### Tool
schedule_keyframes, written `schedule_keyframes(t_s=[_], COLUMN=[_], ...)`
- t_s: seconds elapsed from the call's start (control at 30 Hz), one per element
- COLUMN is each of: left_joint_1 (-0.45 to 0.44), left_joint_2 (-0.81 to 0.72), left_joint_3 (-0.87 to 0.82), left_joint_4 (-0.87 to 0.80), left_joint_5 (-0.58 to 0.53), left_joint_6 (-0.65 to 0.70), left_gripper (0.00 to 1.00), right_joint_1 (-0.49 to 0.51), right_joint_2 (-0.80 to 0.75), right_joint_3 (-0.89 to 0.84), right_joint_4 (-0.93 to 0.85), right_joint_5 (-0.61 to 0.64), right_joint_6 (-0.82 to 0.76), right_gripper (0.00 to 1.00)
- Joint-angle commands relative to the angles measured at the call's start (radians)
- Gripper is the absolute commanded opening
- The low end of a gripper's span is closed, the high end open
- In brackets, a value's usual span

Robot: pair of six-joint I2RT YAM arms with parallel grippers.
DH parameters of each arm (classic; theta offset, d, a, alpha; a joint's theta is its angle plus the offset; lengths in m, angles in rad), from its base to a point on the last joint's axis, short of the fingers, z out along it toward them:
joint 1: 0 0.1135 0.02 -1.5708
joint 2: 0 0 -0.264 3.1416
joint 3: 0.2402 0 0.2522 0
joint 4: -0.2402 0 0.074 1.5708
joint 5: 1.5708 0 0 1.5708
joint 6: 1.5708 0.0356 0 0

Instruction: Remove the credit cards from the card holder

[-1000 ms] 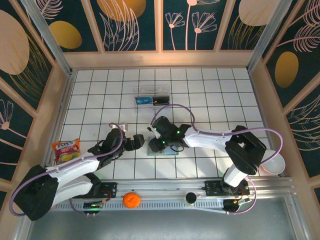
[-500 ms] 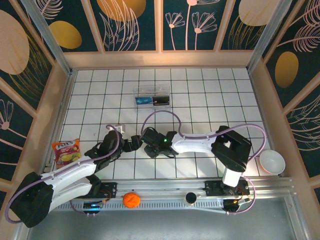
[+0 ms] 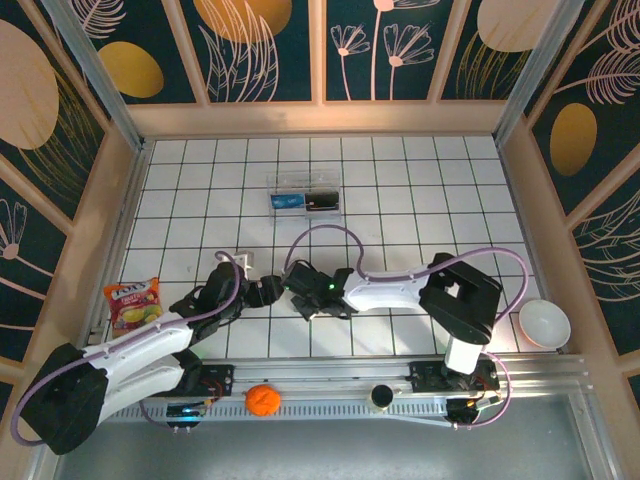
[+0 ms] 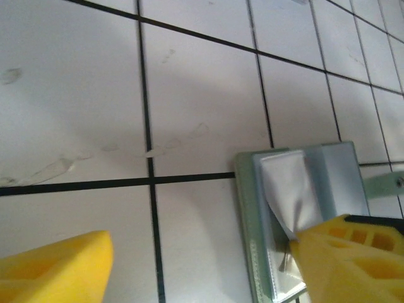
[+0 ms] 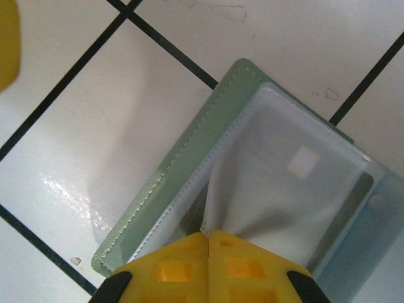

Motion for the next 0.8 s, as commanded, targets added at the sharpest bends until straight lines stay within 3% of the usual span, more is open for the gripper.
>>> schedule_keyframes(t_s=[0.0,0.23,0.37,0.63,0.77], left_joint_1=[-0.003,-0.055,-0.121,-0.129,-0.128], left_joint_2=[0.023,0.136,0.241,0.348,0.388], left_joint_3=[-0.006,0.022,0.065,0.103,0.106], left_joint_4=[0.095,0.227,0.255,0.221,0.173], left_joint_5=[0.091,0.158,0.163,0.17,0.159], left_joint_6=[-0.003,-0.038,-0.036,-0.037,-0.037], left_gripper=[0.66,0.3,0.21,0.0,0.0], right_joint_1=[-0.009,-0.034,-0.037,-0.036,-0.037], right_joint_2=[-0.092,-0.178,-0.186,-0.218,-0.236], right_joint_3=[-0.081,-0.18,-0.198,-0.227,-0.238], right_joint_4=[0.111,0.27,0.286,0.285,0.234], right_joint_5=[-0.041,-0.134,-0.137,-0.104,-0.044], right_joint_6=[0.042,0.115,0.159,0.216,0.274], right_gripper=[0.0,0.0,0.0,0.0,0.0])
